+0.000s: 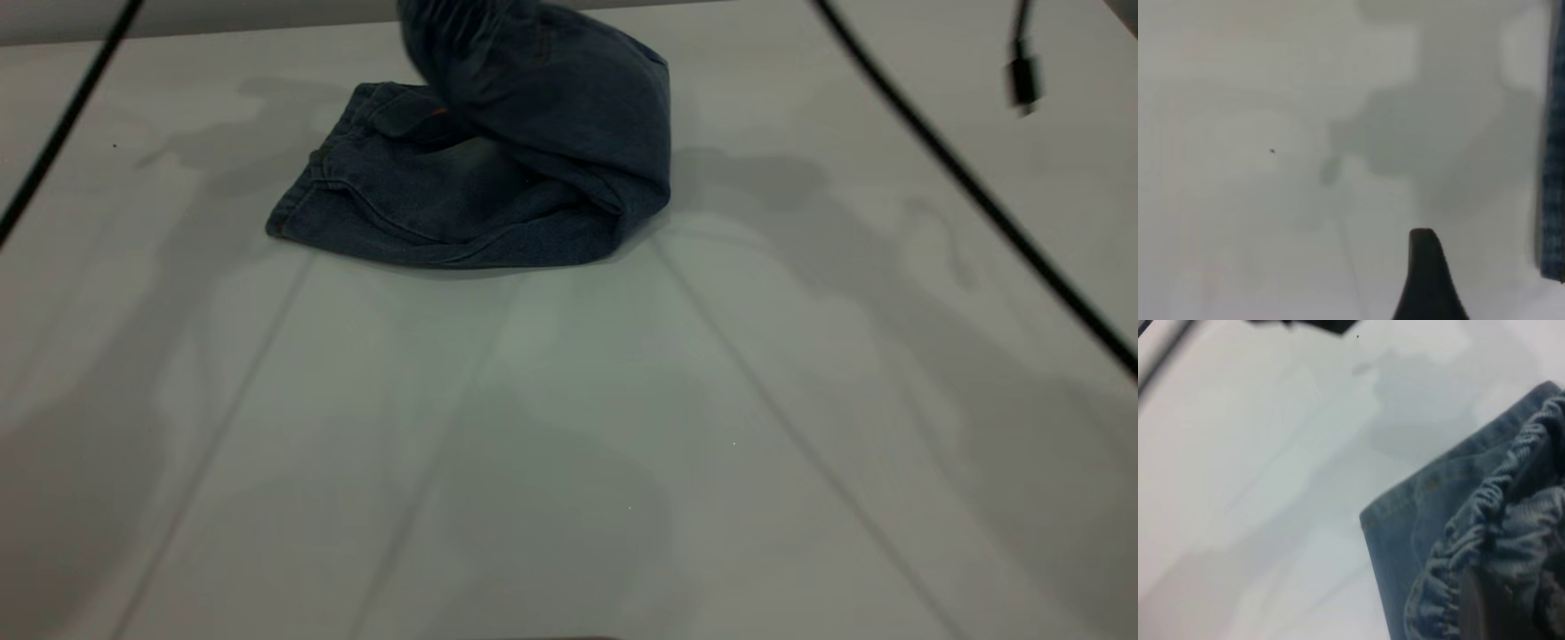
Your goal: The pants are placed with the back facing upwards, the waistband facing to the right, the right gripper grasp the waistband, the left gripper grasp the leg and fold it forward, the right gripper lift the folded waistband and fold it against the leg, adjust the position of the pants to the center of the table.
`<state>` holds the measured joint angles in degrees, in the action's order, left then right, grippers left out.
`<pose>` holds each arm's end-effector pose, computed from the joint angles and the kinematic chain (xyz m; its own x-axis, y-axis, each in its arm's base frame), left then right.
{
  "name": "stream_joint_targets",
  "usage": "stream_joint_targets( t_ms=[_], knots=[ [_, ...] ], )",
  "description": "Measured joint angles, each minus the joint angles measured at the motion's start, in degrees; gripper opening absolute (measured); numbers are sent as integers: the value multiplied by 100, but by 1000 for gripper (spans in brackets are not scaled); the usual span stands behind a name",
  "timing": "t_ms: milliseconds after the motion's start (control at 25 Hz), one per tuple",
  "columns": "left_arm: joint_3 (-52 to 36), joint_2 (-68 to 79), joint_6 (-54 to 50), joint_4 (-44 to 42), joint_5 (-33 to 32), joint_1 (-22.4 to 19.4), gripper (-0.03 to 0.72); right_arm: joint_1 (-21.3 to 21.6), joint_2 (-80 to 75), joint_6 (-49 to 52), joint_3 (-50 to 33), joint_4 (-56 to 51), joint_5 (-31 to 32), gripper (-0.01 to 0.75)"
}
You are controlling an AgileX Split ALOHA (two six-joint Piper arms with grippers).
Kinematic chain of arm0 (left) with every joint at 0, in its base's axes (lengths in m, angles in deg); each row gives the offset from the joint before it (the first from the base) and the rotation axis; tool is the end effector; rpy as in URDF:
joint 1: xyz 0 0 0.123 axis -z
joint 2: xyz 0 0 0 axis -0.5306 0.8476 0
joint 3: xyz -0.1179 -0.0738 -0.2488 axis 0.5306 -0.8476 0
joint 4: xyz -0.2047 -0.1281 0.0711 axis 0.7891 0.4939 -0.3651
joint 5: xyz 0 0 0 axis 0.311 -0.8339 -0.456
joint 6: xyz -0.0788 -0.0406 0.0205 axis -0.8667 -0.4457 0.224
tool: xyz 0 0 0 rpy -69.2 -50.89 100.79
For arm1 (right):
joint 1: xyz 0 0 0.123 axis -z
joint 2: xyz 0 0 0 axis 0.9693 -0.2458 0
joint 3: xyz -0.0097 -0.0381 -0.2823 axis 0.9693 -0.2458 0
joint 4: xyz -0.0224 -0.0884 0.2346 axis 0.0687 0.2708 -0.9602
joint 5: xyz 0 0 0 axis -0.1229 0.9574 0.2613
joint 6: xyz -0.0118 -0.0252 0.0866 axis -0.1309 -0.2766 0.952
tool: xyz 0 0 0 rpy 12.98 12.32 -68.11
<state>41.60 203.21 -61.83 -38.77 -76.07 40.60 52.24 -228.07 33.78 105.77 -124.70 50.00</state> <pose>0.5057 -0.0622 0.2214 -0.9055 0.2598 -0.3355 0.2077 0.9608 0.1835 0.4672 0.2626 0.1808 -0.7074 -0.2580 -0.6580 -0.6552 0.5888 0.4734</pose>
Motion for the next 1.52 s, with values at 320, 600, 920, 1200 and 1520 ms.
stream_joint_targets(
  t_ms=[320,600,920,1200,1520],
  knots=[
    [229,0,-19,23,-21,0,451,-396,-523,-615,0,-1117,-638,78],
    [229,0,154,394,-27,5,451,-408,-726,-673,5,-1836,-570,428],
    [234,0,1965,1222,-74,284,451,324,-542,164,11,-317,-96,597],
    [241,369,3355,1741,-74,614,451,1430,-105,1920,18,2082,337,580],
    [241,1258,4853,1463,-74,1125,451,1884,43,2411,18,2657,815,580]
  ],
)
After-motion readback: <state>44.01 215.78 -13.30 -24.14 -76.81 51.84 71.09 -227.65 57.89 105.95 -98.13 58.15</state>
